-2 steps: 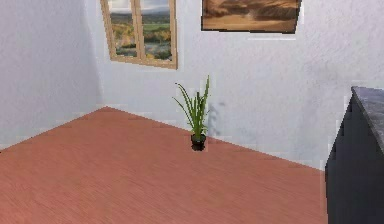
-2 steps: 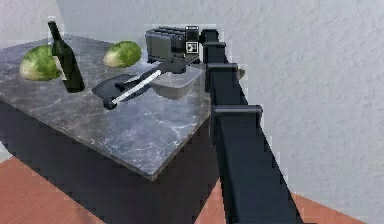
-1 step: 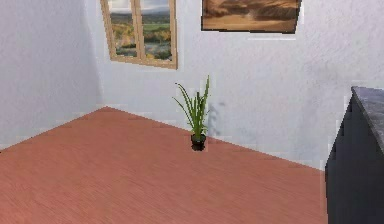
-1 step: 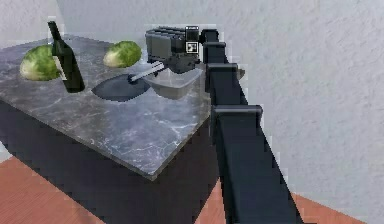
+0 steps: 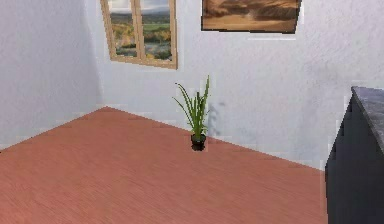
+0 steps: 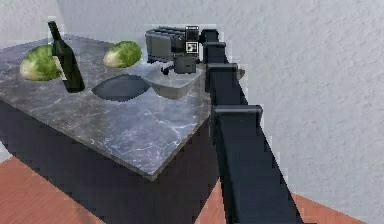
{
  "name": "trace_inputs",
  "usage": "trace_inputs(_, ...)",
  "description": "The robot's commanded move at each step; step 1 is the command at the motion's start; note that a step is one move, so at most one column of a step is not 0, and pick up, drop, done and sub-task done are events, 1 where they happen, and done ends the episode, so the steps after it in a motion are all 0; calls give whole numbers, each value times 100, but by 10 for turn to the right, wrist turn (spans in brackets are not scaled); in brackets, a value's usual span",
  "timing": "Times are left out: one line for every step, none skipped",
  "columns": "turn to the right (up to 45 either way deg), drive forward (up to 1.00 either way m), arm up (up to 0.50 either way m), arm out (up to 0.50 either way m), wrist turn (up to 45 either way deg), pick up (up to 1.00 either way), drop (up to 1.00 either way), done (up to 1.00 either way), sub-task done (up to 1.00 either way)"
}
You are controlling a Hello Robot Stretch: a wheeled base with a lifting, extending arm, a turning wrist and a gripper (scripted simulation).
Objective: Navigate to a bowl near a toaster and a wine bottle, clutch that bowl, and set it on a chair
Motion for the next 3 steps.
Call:
trace_inputs(0, 0, -6, 0, 0, 0, 0, 0, 0)
trace_inputs(0, 0, 0, 0, 0, 100, 0, 0, 0)
trace_inputs(0, 0, 6, 0, 0, 0, 0, 0, 0)
